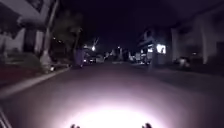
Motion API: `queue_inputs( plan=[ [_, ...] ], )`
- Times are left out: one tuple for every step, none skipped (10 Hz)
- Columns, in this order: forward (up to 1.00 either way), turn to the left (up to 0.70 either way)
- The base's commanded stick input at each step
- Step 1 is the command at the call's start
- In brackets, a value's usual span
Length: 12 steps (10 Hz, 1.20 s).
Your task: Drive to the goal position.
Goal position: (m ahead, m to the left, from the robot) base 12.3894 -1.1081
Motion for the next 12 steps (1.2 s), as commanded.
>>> queue_inputs(
  plan=[
    [0.85, 0.0],
    [0.85, 0.0],
    [0.85, 0.0],
    [0.85, 0.0],
    [0.85, 0.0],
    [0.85, 0.0],
    [0.85, 0.0],
    [0.85, 0.0],
    [0.85, 0.0],
    [0.85, 0.0],
    [0.85, 0.0],
    [0.85, 0.0]
  ],
)
